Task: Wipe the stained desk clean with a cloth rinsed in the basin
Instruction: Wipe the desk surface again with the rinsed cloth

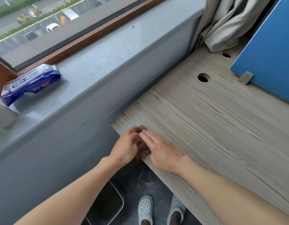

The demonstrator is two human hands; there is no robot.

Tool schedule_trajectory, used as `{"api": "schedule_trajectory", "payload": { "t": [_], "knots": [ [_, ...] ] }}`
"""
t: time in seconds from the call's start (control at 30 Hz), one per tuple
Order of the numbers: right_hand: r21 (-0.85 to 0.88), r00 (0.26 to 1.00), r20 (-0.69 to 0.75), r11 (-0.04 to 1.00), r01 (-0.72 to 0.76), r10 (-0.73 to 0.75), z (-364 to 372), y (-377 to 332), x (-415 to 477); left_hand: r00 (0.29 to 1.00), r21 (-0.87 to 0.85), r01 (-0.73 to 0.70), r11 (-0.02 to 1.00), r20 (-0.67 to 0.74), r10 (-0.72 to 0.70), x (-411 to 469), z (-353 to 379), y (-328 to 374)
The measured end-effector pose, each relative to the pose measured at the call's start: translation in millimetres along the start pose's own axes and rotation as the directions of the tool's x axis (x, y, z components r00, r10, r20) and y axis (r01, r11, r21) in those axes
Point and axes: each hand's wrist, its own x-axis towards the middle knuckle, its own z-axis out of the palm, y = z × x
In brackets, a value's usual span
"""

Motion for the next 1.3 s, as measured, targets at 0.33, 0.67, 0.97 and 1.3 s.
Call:
{"api": "schedule_trajectory", "payload": {
  "t": [0.33, 0.67, 0.97, 1.3],
  "knots": [
    [-0.294, 0.944, 0.268, 0.949, -0.110, 0.193, 13, 10, 7, 0.974, 0.390, -0.095, 0.916, 0.226, 0.005, 27, -9, 0],
    [-0.219, 0.920, 0.237, 0.939, -0.264, 0.313, 4, -2, 31, 0.946, 0.560, 0.087, 0.824, 0.213, -0.245, 75, -17, 1],
    [-0.299, 0.878, 0.268, 0.901, -0.315, 0.396, -5, 30, 60, 0.951, 0.566, 0.108, 0.817, 0.181, -0.251, 109, -34, 8],
    [-0.262, 0.870, 0.173, 0.874, -0.410, 0.461, -64, 105, 113, 0.977, 0.688, 0.026, 0.725, 0.137, -0.165, 127, -30, -5]
  ]
}}
